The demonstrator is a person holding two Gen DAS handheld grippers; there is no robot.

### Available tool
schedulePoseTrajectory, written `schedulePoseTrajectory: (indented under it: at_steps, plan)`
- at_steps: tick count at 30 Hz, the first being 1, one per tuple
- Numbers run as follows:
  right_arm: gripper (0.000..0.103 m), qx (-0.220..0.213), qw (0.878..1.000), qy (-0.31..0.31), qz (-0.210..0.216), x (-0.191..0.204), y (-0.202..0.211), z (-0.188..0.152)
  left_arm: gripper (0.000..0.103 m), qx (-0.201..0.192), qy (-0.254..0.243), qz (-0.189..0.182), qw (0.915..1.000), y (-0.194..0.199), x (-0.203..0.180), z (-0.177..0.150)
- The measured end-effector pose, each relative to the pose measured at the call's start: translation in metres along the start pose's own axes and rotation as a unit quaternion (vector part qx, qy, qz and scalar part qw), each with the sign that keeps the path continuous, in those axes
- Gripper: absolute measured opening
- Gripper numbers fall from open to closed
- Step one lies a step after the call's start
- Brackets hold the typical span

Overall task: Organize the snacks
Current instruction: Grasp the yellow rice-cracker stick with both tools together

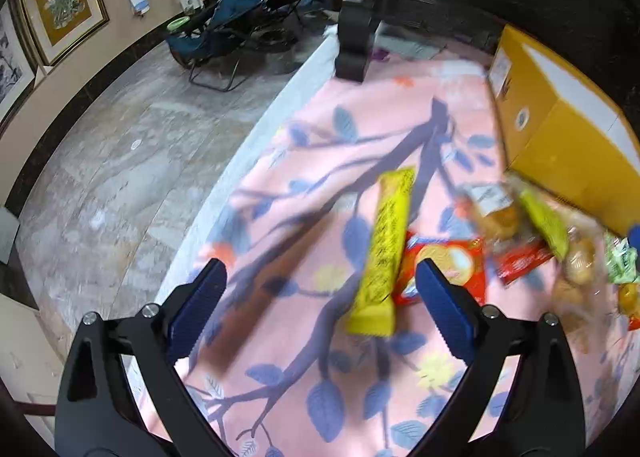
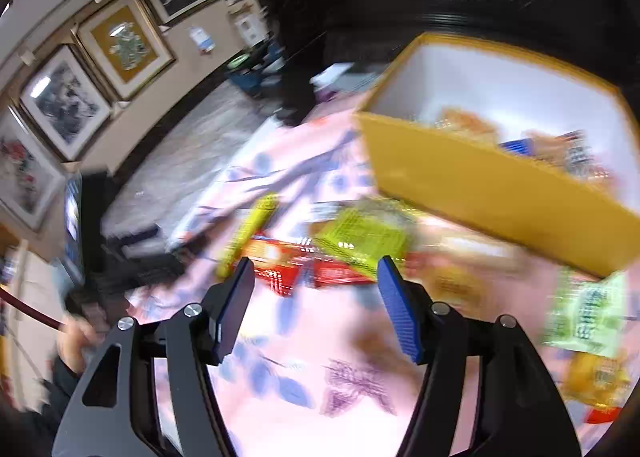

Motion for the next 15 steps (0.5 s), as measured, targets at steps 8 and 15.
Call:
schedulePoseTrajectory:
  at_steps: [8,15]
  plan:
    - [0.064,0.125,0.992,0.008,-0.025,0.038,-0.123,0.006,0.097,-0.008,-0.077,0.017,0.9968,-0.019,-0.006,-0.024]
    - [0.064,0.166,0.985,-0.02,-0.042,0.041,-0.169,-0.006,0.097,-0.035,-0.1,0.007,0.9943,-0.022,-0.007,-0.022]
Point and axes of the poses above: each gripper's, at about its wrist camera, not at the fingertips, and y roughly against the way its jaws point, x to its left, z to its top, the point moved 7 cm from there along -y, roughly the way its jaws point, and after that the axes turned 13 degrees about -x, right-handed, at the moved point
